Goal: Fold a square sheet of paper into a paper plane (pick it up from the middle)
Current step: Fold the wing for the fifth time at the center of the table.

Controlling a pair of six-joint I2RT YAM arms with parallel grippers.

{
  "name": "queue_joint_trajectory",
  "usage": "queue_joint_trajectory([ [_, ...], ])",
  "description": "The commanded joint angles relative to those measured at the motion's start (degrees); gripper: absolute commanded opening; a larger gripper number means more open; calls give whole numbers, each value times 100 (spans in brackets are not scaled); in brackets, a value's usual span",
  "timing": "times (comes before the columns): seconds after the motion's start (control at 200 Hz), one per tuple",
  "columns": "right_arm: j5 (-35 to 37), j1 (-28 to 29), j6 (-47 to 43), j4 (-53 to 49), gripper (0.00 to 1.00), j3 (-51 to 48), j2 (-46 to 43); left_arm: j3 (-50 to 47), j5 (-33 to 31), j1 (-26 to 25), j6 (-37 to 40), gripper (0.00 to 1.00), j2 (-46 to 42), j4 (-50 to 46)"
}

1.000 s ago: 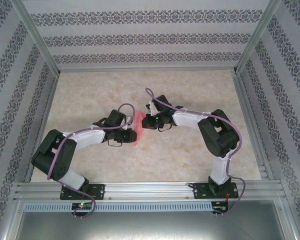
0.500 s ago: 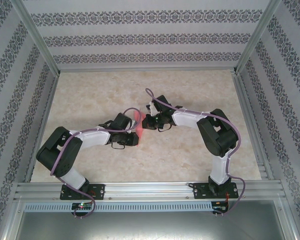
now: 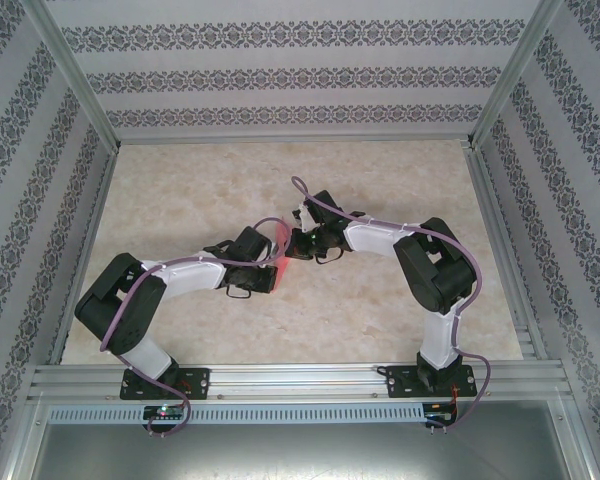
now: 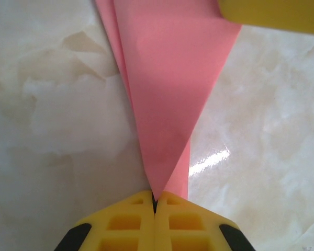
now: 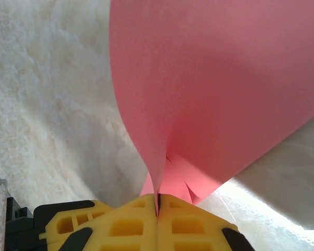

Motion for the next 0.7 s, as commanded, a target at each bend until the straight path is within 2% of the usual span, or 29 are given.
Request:
queue_joint_trajectory([
  [0.0, -2, 0, 32, -69, 6, 205, 85, 73, -478, -50, 333, 2, 80, -483],
  [0.455, -133, -82, -37, 35, 6, 474, 476, 153, -846, -59, 938, 2, 211, -600],
  [0.699, -100, -137, -95, 22, 5, 417, 567, 196, -833, -59, 1020, 7, 243, -587],
])
